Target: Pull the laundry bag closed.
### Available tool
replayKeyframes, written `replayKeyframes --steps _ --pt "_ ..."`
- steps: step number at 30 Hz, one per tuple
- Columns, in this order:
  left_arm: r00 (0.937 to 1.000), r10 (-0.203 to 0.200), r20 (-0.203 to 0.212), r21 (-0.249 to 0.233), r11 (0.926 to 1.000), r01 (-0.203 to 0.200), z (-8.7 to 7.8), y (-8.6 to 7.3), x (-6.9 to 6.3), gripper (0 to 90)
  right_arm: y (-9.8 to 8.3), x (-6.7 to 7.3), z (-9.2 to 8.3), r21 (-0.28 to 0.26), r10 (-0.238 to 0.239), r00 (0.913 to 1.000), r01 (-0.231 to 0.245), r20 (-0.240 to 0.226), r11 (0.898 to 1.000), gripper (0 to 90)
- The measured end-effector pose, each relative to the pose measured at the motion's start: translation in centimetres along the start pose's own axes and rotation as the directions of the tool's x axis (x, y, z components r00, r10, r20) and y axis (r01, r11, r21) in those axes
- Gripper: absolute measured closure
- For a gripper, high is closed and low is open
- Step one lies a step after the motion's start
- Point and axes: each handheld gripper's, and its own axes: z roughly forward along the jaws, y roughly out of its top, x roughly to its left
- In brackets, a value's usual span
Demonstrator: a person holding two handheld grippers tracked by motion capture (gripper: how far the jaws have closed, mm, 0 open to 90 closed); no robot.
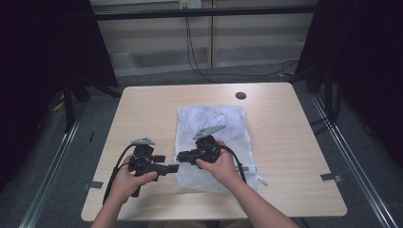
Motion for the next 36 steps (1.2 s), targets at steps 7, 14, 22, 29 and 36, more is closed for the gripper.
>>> replayKeyframes --steps 7,14,22,29,36 --pt "0.9995 -0.003 0.032 0.002 1.0 0.003 0.3 0.2 -0.3 22.5 0.3 0.0 -0.2 -0.009 -0.005 1.0 0.005 0.006 1.0 81.9" --pt "0.9986 -0.007 0.052 0.036 0.9994 0.005 0.6 0.4 -0.5 31.5 0.5 0.1 -0.3 -0.013 -0.006 1.0 0.006 0.008 1.0 81.9" --pt "0.9989 -0.018 0.044 0.038 0.9991 0.016 1.2 0.5 -0.5 35.7 0.5 0.1 -0.3 -0.02 -0.006 1.0 0.006 0.003 1.0 81.9" --pt "0.9984 -0.024 0.051 0.043 0.9988 0.022 1.6 0.7 -0.6 46.4 0.5 0.2 -0.3 -0.026 -0.006 1.0 0.006 0.0 1.0 81.9" --pt "0.9948 -0.038 0.095 0.054 0.998 0.033 2.1 0.7 -0.3 52.8 0.6 0.2 -0.5 -0.029 -0.001 1.0 0.001 0.001 1.0 81.9"
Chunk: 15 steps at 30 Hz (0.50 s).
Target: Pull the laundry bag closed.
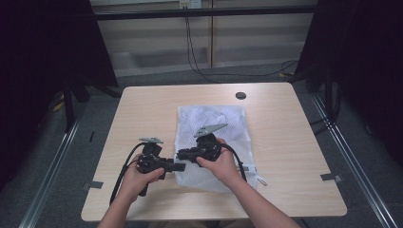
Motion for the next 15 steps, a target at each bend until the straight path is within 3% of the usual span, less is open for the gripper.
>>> replayKeyframes --steps 7,15 --pt "0.9989 -0.032 0.034 -0.021 0.9992 0.033 0.42 0.06 0.1 56.3 0.02 -0.03 0.01 -0.004 0.0 1.0 0.0 -0.003 1.0 81.9" --pt "0.9985 -0.021 0.05 -0.014 0.9997 0.022 0.87 0.1 0.0 61.4 0.12 0.07 -0.02 -0.009 -0.006 1.0 0.006 0.002 1.0 81.9"
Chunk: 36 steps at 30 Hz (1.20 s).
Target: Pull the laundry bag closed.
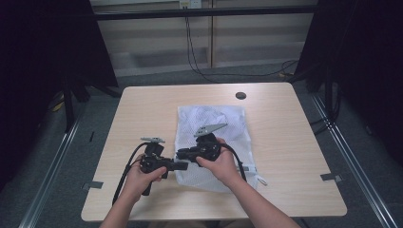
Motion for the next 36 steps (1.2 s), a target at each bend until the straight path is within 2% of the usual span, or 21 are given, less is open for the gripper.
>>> replayKeyframes --steps 4,10,13,14,16,25,32,36 --pt "0.9998 0.015 0.01 0.019 0.9997 -0.016 0.2 0.0 -0.1 71.8 0.0 0.1 -0.1 -0.003 -0.007 1.0 0.007 -0.001 1.0 81.9" --pt "0.9998 -0.005 0.019 0.014 0.9999 0.005 -0.3 0.2 -0.1 84.9 0.0 0.1 -0.2 -0.005 -0.007 0.9999 0.007 -0.008 1.0 81.9" --pt "0.9999 -0.011 0.012 0.014 0.9998 0.011 -0.4 0.2 -0.2 86.7 0.0 0.2 -0.2 -0.007 -0.01 0.9999 0.01 -0.009 1.0 81.9" --pt "0.9994 -0.031 0.016 0.006 0.9995 0.031 -0.6 0.2 -0.2 87.0 0.0 0.2 -0.2 -0.007 -0.01 0.9999 0.01 -0.008 1.0 81.9" --pt "0.9993 -0.033 0.019 0.003 0.9995 0.033 -0.7 0.2 -0.2 87.2 0.0 0.2 -0.2 -0.005 -0.008 0.9999 0.008 -0.01 1.0 81.9" --pt "0.9994 -0.036 0.0 0.004 0.9994 0.036 -0.8 0.1 -0.4 87.7 -0.2 0.0 -0.5 0.013 -0.001 0.9998 0.002 -0.019 1.0 82.1" --pt "0.9995 -0.03 0.009 0.004 0.9996 0.03 -0.8 0.2 -0.5 87.9 -0.2 -0.2 -0.9 0.012 -0.002 0.9997 0.002 -0.026 1.0 82.1" --pt "0.9997 -0.024 0.0 0.004 0.9997 0.024 -1.0 0.3 -0.5 87.9 -0.3 -0.2 -1.0 0.01 -0.006 0.9995 0.006 -0.03 1.0 82.2"
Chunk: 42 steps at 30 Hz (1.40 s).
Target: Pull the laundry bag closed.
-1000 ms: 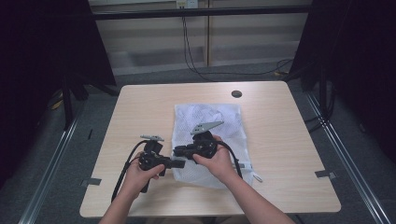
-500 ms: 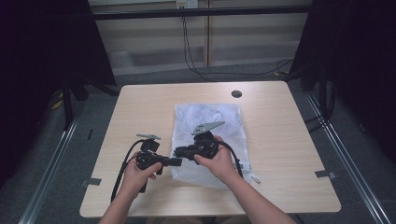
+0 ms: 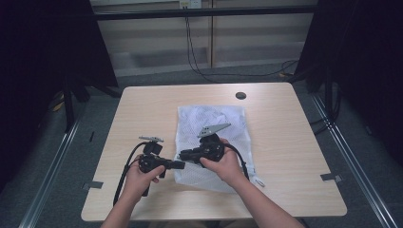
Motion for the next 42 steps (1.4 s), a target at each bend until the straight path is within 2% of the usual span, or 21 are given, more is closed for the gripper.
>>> replayKeyframes --steps 7,11,16,42 --pt "1.0 0.001 -0.005 0.004 1.0 -0.001 -0.2 0.2 -0.3 88.0 0.0 0.0 -0.1 -0.007 0.003 1.0 -0.003 -0.009 1.0 82.2" --pt "0.9996 0.004 -0.026 0.006 1.0 -0.004 -0.4 0.3 -0.5 88.1 0.0 0.0 -0.2 -0.012 0.002 0.9999 -0.002 -0.011 1.0 82.2" --pt "0.9995 0.0 -0.033 0.001 1.0 0.0 -0.8 0.3 -0.4 88.1 -0.3 -0.4 -0.6 -0.019 0.008 0.9999 -0.008 -0.011 1.0 82.3" --pt "0.9996 -0.01 -0.028 -0.005 0.9999 0.01 -1.1 0.5 -0.6 88.2 -0.6 -0.7 -1.5 -0.017 -0.006 0.9999 0.006 -0.01 1.0 82.3"
